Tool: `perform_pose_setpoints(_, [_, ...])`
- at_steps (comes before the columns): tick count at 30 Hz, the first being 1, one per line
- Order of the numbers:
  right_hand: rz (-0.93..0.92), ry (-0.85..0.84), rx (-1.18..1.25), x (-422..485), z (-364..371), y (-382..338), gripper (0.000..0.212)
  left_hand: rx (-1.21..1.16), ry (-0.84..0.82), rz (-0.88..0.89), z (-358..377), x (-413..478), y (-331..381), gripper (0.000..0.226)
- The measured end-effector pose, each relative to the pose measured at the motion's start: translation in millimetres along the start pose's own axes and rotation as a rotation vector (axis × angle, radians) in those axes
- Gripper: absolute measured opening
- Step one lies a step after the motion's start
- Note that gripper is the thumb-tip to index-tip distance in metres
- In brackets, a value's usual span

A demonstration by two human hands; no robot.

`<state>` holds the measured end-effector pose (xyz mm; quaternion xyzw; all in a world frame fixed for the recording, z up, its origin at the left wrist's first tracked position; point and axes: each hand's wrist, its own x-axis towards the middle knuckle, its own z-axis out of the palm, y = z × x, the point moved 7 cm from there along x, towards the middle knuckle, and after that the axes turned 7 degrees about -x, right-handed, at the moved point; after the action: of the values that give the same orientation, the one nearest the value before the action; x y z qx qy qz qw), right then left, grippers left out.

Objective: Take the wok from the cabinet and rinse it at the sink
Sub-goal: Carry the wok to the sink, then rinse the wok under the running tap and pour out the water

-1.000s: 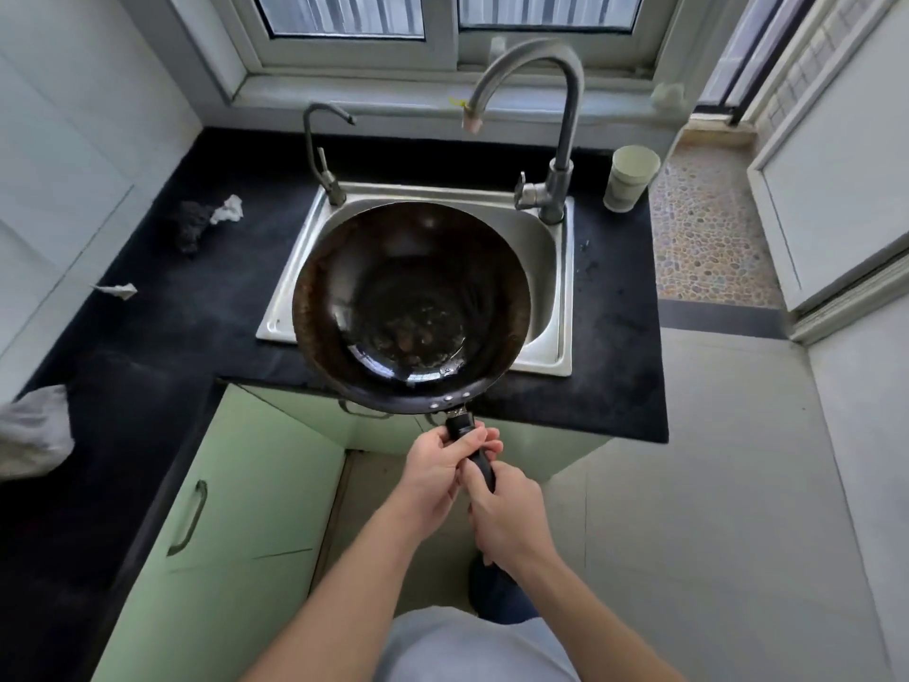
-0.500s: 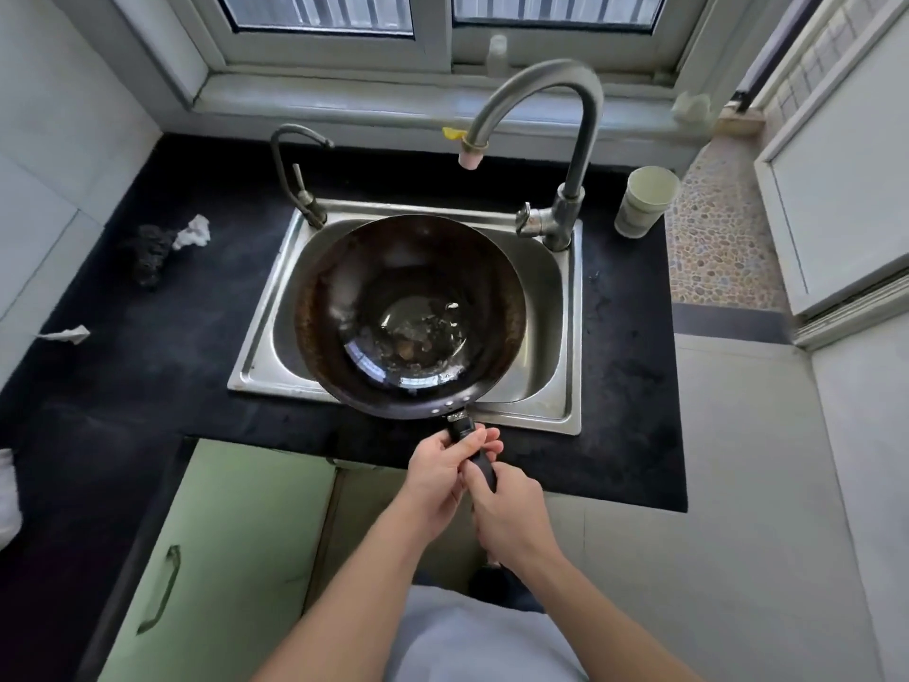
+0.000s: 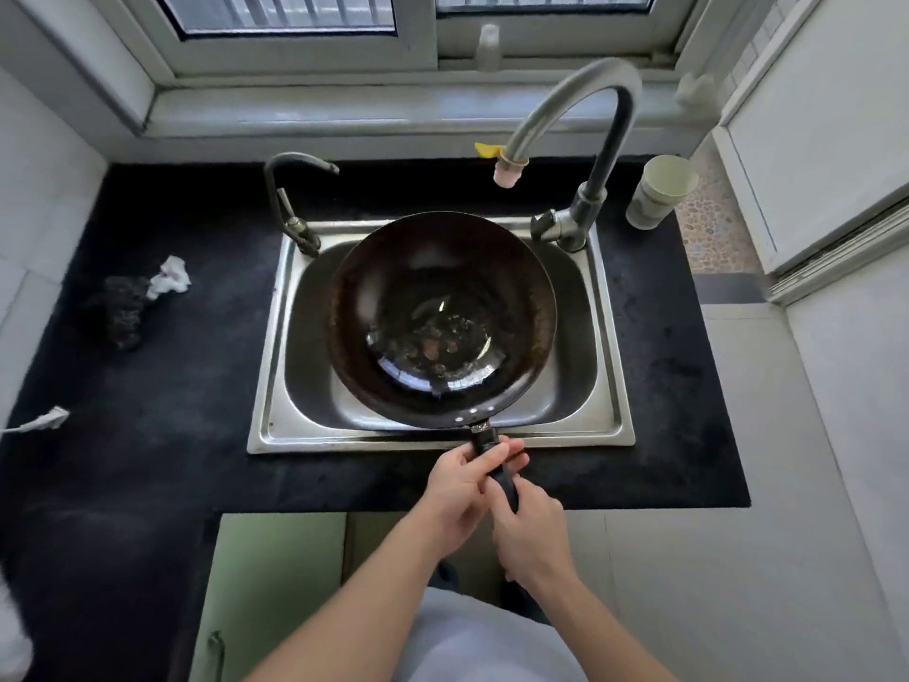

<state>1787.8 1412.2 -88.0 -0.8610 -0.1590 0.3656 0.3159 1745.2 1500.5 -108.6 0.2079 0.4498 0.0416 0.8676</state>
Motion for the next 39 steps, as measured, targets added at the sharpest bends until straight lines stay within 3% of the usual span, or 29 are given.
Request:
perform_pose_setpoints(12, [0.097, 0.085, 0.015, 8, 44, 3, 0.026, 0.131, -0.075, -0.264, -37, 6, -5, 0.032])
perform_pose_setpoints(18, [0.146, 0.120, 0.106, 11, 54, 3, 0.032, 0.244, -0.046, -0.230, -43, 8, 5, 0.041])
perform_pose_setpoints(29, [0.173, 0.057, 0.141, 11, 52, -13, 0.032, 0.275, 0.019, -0.144, -42, 12, 10, 0.028])
perform_pose_setpoints(32, [0.218, -0.079, 0.014, 15, 43, -8, 0.022, 0.251, 0.036, -0.139, -41, 13, 11, 0.021])
perform_pose_setpoints(34, [0.245, -0.127, -0.143, 19, 21, 0, 0.039, 0.259, 0.035, -0.122, -41, 13, 11, 0.021])
perform_pose_setpoints(36, [0.247, -0.063, -0.236, 31, -11, 4, 0.047, 0.227, 0.030, -0.112, -40, 14, 9, 0.021])
perform_pose_setpoints(39, [0.133, 0.065, -0.278, 59, -63, -16, 0.025, 0.082, 0.067, -0.120, -36, 15, 3, 0.019])
